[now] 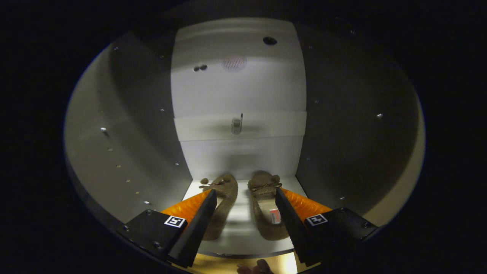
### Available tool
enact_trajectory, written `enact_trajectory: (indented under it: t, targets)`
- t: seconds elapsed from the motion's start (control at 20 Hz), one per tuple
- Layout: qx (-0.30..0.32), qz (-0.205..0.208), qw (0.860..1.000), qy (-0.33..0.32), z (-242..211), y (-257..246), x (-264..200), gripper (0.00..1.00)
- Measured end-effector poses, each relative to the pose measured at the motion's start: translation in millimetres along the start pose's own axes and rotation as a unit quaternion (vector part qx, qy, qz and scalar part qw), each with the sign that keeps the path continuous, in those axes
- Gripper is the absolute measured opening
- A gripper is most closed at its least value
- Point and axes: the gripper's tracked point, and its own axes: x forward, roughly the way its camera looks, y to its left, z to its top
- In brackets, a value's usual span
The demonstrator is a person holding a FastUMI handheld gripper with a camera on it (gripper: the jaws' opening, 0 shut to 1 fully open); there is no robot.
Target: Open the shoe cabinet door, grab the shoes and put them into the shoe cabinet, then close the shoe cabinet door.
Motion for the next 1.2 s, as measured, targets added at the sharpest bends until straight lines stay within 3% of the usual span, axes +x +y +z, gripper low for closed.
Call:
enact_trajectory:
  t: [0.35, 0.8, 1.2]
  targets:
    - [-0.007, 0.03, 0.996, -0.086, 11.8, 18.9, -155.6, 0.98]
    - [-0.005, 0.081, 0.991, -0.104, -25.4, 7.7, -294.8, 0.98]
    - [-0.03, 0.119, 0.986, -0.114, -49.1, -52.5, -399.7, 0.98]
